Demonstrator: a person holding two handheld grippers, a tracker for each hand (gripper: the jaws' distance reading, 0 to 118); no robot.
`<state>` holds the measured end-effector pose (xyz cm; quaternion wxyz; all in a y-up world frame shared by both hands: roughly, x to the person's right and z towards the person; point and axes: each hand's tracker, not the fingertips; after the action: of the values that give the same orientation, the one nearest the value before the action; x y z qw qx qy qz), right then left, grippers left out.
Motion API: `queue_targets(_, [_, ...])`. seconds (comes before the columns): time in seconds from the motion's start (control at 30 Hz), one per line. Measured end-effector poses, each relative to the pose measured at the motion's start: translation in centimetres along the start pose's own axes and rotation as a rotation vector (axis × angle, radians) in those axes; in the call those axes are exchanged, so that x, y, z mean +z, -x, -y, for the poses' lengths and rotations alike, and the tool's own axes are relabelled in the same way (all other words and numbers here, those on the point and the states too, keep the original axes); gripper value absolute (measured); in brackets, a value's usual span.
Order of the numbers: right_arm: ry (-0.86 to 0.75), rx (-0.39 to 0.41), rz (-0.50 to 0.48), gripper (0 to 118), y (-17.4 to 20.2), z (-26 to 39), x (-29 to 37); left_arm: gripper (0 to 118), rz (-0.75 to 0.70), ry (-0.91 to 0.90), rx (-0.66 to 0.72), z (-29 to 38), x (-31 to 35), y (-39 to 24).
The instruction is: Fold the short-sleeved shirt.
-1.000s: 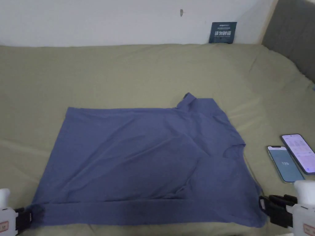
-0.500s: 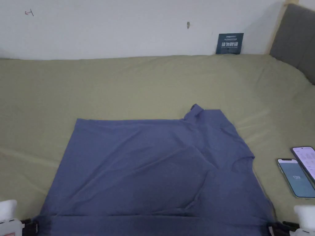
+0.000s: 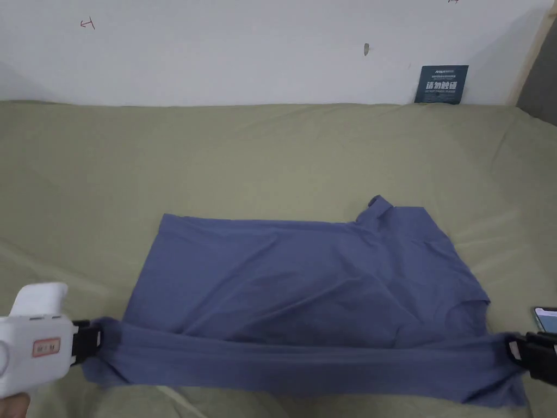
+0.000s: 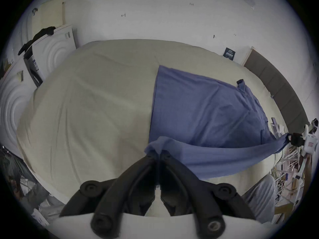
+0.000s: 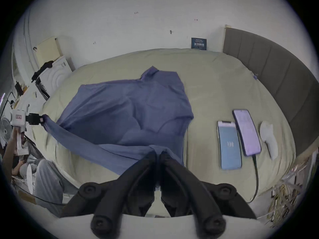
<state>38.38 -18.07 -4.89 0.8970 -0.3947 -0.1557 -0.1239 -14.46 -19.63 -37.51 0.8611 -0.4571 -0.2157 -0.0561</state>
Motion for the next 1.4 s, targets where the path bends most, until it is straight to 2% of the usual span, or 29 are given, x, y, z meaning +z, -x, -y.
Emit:
queue_targets(0.13, [0.012, -0.034, -0.005, 7, -0.9, -3.7, -3.1, 2, 0.007, 0.008, -0.005, -3.7, -2.6, -0.5])
queue_targets(0.27, [0.048, -0.032, 0.005, 7, -1.4, -6.1, -6.9, 2, 0.0, 0.04, -0.006, -6.3, -6.2, -1.1])
queue_targets(0.5, [0.104, -0.109, -0.004, 7, -3.0, -6.8, -12.1, 3, 0.018, 0.107, 0.039, -7.7, -11.0, -1.2])
queue_targets(0.53, [0.105, -0.125, -0.012, 8, -3.2, -6.7, -12.4, 5, 0.023, 0.111, 0.044, -7.7, -11.3, -1.0])
queue_targets(0.57, [0.106, -0.136, -0.017, 14, -3.3, -6.6, -12.6, 7, 0.024, 0.106, 0.055, -7.7, -11.5, -0.9])
queue_targets(0.6, [0.104, -0.148, -0.017, 36, -3.4, -6.4, -12.6, 15, 0.03, 0.104, 0.062, -7.6, -11.5, -0.8])
queue_targets(0.63, [0.095, -0.156, -0.014, 87, -3.5, -6.2, -12.5, 57, 0.028, 0.092, 0.069, -7.3, -11.2, -0.7])
queue_targets(0.67, [0.091, -0.157, -0.002, 114, -3.4, -5.8, -12.2, 96, 0.01, 0.08, 0.066, -7.1, -10.9, -0.7])
queue_targets(0.7, [0.091, -0.158, -0.012, 118, -3.5, -5.4, -11.9, 118, -0.01, 0.07, 0.054, -6.5, -10.5, -0.8])
queue_targets(0.77, [0.066, -0.155, -0.004, 118, -3.0, -4.7, -10.3, 114, -0.009, 0.0, 0.033, -5.6, -8.9, -0.7])
queue_targets(0.83, [0.056, -0.164, -0.014, 118, -2.7, -3.6, -8.8, 114, -0.015, 0.03, 0.043, -4.5, -7.5, -0.5])
queue_targets(0.9, [0.045, -0.158, -0.017, 110, -2.0, -2.2, -7.1, 113, -0.014, 0.028, 0.049, -3.0, -6.7, -0.5])
queue_targets(0.93, [0.021, -0.148, -0.015, 87, -1.7, -1.5, -6.2, 106, -0.019, 0.02, 0.051, -2.3, -5.9, -0.4])
queue_targets(0.97, [0.005, -0.135, -0.012, 63, -1.3, -0.9, -5.3, 88, -0.019, 0.009, 0.057, -1.6, -5.2, -0.3])
queue_targets(1.0, [-0.013, -0.135, -0.002, 38, -1.0, -0.2, -4.3, 56, -0.034, -0.017, 0.079, -0.5, -3.7, -0.8])
queue_targets(1.03, [-0.015, -0.134, -0.004, 8, -0.7, 0.4, -3.9, 2, -0.036, -0.023, 0.076, 0.1, -3.0, -0.9])
queue_targets(1.07, [-0.016, -0.131, -0.008, 2, -0.6, 1.0, -3.4, 0, -0.03, -0.034, 0.077, 0.8, -2.5, -0.9])
queue_targets(1.23, [-0.037, -0.131, 0.011, 2, -0.3, 3.0, -2.2, 0, -0.011, -0.016, 0.11, 1.5, -4.5, 1.6])
queue_targets(1.33, [-0.03, -0.127, 0.024, 2, -0.5, 3.4, -2.3, 0, -0.015, -0.005, 0.096, 2.7, -3.3, -0.9])
queue_targets(1.37, [-0.022, -0.134, 0.019, 2, -0.6, 3.6, -2.4, 19, -0.015, -0.002, 0.094, 2.7, -3.4, -1.2])
queue_targets(1.4, [-0.019, -0.141, 0.021, 2, -0.8, 3.7, -2.5, 61, -0.016, 0.009, 0.095, 1.9, -3.8, -0.9])
